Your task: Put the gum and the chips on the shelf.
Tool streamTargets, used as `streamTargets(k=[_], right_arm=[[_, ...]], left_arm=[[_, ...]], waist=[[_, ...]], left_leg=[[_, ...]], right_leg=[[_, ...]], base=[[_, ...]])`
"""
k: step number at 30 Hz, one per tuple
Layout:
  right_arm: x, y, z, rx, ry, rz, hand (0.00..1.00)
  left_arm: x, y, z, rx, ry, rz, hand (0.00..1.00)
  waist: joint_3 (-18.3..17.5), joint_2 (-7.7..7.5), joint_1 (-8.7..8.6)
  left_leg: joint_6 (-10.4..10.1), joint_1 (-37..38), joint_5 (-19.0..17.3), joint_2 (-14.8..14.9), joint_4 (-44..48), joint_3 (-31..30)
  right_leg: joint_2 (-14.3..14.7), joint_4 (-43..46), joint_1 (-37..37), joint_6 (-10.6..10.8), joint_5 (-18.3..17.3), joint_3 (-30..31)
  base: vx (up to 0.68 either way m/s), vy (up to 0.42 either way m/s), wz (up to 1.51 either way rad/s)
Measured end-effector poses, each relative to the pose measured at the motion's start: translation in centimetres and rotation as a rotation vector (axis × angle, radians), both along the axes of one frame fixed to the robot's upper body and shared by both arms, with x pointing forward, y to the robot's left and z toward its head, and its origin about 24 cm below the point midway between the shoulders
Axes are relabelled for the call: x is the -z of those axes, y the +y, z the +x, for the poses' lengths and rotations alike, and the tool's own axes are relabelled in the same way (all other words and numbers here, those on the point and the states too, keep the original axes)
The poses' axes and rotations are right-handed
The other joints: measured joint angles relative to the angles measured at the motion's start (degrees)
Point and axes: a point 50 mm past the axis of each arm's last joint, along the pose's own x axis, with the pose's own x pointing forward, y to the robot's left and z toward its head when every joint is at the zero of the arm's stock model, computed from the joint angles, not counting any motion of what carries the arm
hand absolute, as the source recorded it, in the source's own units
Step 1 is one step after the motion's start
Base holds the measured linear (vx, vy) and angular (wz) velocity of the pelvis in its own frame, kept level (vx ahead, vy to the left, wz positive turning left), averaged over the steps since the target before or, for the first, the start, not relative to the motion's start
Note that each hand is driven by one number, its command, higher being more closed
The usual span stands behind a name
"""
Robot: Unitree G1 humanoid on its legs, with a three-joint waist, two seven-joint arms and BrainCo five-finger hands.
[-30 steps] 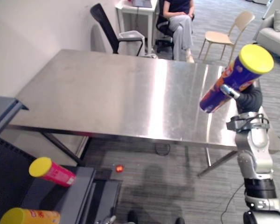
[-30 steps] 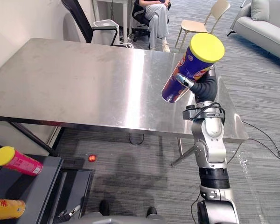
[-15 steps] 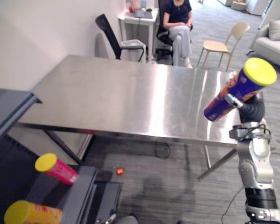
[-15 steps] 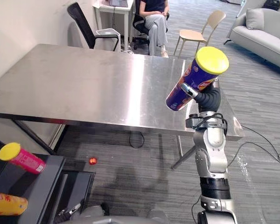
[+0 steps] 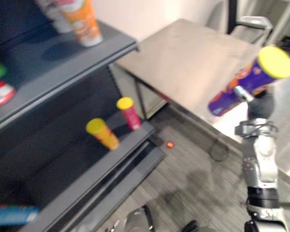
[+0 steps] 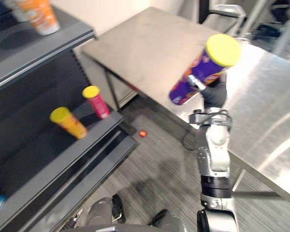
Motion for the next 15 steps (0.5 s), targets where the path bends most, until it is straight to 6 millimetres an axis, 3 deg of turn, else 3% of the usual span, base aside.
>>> streamTargets(k=[1,2,4,8,11,15], right_arm=[[0.0,-0.3,-0.1,0.014,-0.004,0.004,1.0],[0.4,-0.8,-0.5,0.036,0.005,0.022,1.0],[1.3,-2.5,-1.6,0.109,0.028,0.044,1.0],[1.9,-3.3,-2.1,0.162,0.034,0.094,1.0],[1.8,-3.4,-2.3,0.175,0.028,0.098,1.0],[2.0,-3.8,-2.5,0.227,0.04,0.117,1.0]], left_arm=[[0.0,0.0,-0.1,-0.016,0.004,-0.003,0.0],[0.1,0.3,-0.6,-0.041,0.016,-0.001,0.0],[0.1,0.4,-1.1,-0.063,0.019,-0.004,0.0],[0.2,0.8,-1.3,-0.036,0.046,0.009,0.0],[0.2,0.8,-1.2,-0.008,0.055,0.015,0.0],[0.0,1.4,-1.0,0.009,0.057,0.038,0.0]], waist=[[-0.04,0.31,0.18],[-0.05,0.49,0.15],[-0.56,1.52,-0.67],[-0.76,0.05,-0.59],[-0.69,-0.4,-0.56],[0.31,-1.15,-0.59]], left_leg=[[0.55,0.4,-1.69,0.36,0.0,0.62],[-0.54,1.11,-5.4,2.55,3.49,3.1],[-4.11,2.86,-6.61,3.86,-0.52,4.25],[-3.94,2.59,-6.33,1.16,-3.85,3.29],[-3.24,2.58,-6.2,-1.32,-4.45,1.5],[-1.63,0.48,-7.76,-1.42,0.24,0.05]], right_leg=[[0.04,-0.35,0.05,-0.12,0.8,-1.72],[-0.05,0.19,0.27,0.17,1.16,-3.96],[-0.18,1.99,0.96,0.38,1.29,-9.1],[-2.08,3.55,1.36,1.39,1.94,-12.11],[-5.59,7.08,1.81,1.54,2.05,-12.55],[-8.36,12.06,1.7,1.38,1.94,-11.57]], base=[[-0.1,0.05,1.15],[-0.07,0.06,0.92],[-0.05,0.13,1.16],[-0.04,0.18,0.65],[-0.01,0.194,0.36],[-0.02,0.136,0.25]])
